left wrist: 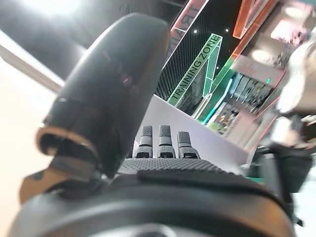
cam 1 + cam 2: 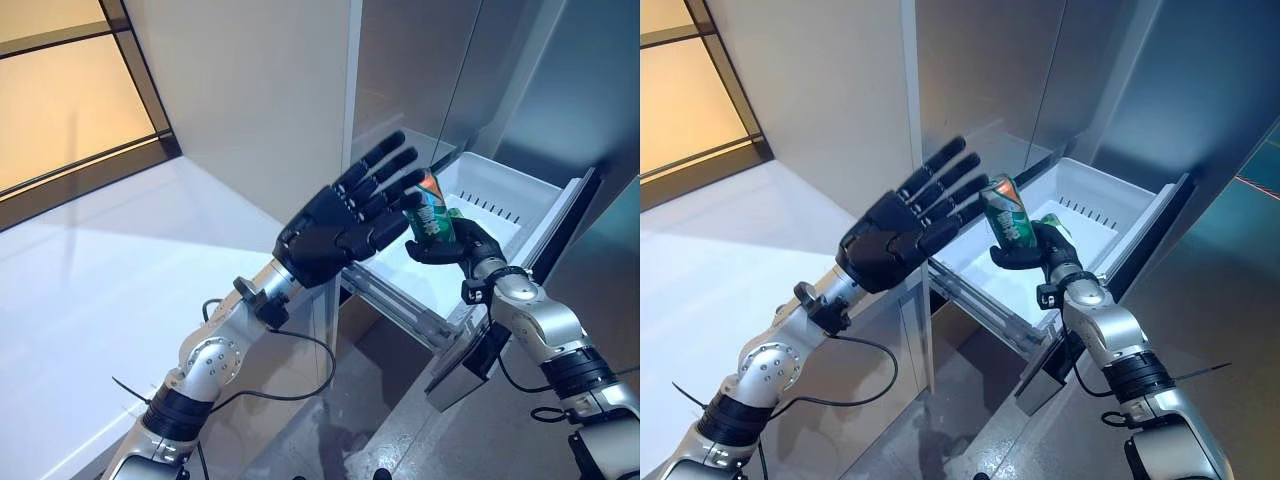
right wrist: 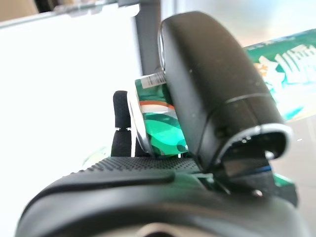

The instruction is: Put drinks into fridge and close the fridge

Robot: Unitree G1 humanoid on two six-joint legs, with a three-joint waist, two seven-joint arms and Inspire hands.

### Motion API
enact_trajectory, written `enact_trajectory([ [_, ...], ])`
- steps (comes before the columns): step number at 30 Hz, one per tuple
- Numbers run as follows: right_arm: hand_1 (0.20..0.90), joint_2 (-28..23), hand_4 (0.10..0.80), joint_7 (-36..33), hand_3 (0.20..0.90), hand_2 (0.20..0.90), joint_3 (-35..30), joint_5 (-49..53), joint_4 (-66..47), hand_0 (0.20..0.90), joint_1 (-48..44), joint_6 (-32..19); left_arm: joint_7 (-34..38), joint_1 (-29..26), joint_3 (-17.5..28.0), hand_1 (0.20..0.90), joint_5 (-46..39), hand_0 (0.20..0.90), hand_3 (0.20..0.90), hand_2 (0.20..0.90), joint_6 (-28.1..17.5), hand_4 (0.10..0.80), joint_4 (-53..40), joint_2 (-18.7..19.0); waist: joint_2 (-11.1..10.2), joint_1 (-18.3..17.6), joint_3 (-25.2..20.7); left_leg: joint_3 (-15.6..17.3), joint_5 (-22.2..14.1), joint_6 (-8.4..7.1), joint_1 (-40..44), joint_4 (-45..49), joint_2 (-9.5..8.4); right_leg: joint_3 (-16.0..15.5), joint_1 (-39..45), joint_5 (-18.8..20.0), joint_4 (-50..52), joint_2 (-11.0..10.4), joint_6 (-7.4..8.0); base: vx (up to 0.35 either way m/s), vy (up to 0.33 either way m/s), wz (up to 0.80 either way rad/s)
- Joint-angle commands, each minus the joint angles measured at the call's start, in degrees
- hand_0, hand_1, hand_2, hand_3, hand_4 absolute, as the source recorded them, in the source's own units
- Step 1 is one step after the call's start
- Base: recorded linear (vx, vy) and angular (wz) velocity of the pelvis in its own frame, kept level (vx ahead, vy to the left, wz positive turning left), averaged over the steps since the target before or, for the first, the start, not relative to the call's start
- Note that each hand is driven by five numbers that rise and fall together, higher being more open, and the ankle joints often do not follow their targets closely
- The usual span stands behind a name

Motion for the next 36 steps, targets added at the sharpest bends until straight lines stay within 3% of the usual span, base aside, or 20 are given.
enact_trajectory([
  [1,0.3,-6.2,0.1,-2.1,0.2,0.3,-1.6,-1.7,3.1,0.3,-22.3,-11.3,-3.9,2.5,-4.5,0.9,-5.2,0.9,0.9,0.9,3.4,0.8,0.8,-1.9,-2.5,1.3,-5.1,5.2,-0.5,1.52,-0.6,-0.1,-0.88,1.2,1.8,0.1,-0.1,0.4,-0.68,0.051,-0.002,0.13],
  [5,0.3,-8.2,0.1,0.2,0.2,0.3,1.4,-3.0,12.5,0.3,-27.9,-11.6,-3.1,8.8,-10.0,0.9,-5.0,0.9,0.9,0.9,8.7,0.8,7.1,-1.4,-2.0,2.1,-4.4,4.5,-0.4,1.65,-0.5,-0.1,-1.08,1.1,1.9,0.0,0.2,0.2,-0.58,0.065,0.002,0.07],
  [9,0.3,-9.5,0.1,1.0,0.2,0.3,4.9,-3.8,19.0,0.3,-32.1,-11.5,-5.2,12.3,-13.5,0.9,-1.3,0.9,0.9,0.9,10.3,0.8,14.6,0.2,-1.6,2.8,-3.6,3.7,-0.7,1.75,-0.5,-0.1,-1.16,1.1,2.0,-0.6,0.5,0.2,-0.54,0.092,-0.006,0.09],
  [15,0.3,-11.3,0.1,3.7,0.2,0.3,8.8,-5.6,27.8,0.3,-37.3,-10.8,-11.7,14.6,-17.2,0.9,12.3,0.9,0.9,0.9,4.7,0.8,26.9,2.0,-1.4,3.7,-2.0,2.8,-0.3,2.05,-1.4,0.0,-1.22,1.6,1.0,-0.6,1.2,0.3,-0.64,0.045,-0.042,0.08],
  [20,0.3,-11.6,0.1,4.8,0.2,0.3,11.2,-9.9,35.8,0.3,-40.5,-8.0,-11.6,12.1,-18.7,0.9,25.6,0.9,0.9,0.9,-5.5,0.8,42.6,1.1,-1.8,4.7,1.6,1.8,0.5,2.27,-5.2,0.8,-1.05,2.3,-2.8,-0.4,2.7,0.6,-0.83,-0.086,-0.105,0.07],
  [24,0.3,-11.7,0.1,4.4,0.2,0.3,13.0,-10.9,38.1,0.3,-41.7,-5.0,-9.7,9.9,-17.4,0.9,29.4,0.9,0.9,0.9,-9.6,0.8,49.8,0.5,-1.7,5.1,5.2,0.6,1.3,2.39,-8.5,1.1,-0.98,2.6,-5.9,-0.1,3.3,1.0,-1.0,-0.219,-0.112,0.04],
  [29,0.3,-12.0,0.1,7.4,0.2,0.3,14.6,-12.7,41.9,0.3,-41.9,-1.5,-5.9,7.7,-14.9,0.9,33.1,0.9,0.9,0.9,-11.6,0.8,55.7,-0.1,-1.7,5.5,8.8,-0.2,2.0,2.38,-12.0,1.6,-0.92,2.5,-9.4,0.2,4.3,1.3,-1.41,-0.168,-0.073,0.05],
  [36,0.3,-10.9,0.1,11.1,0.2,0.3,15.5,-13.6,48.0,0.3,-42.8,-0.8,-3.3,5.1,-10.2,0.9,37.8,0.9,0.9,0.9,-14.3,0.8,67.0,-1.6,-1.2,6.0,12.1,-0.2,2.9,1.96,-15.8,2.1,-1.22,1.7,-12.5,0.7,4.5,1.1,-1.79,-0.111,-0.027,0.04],
])
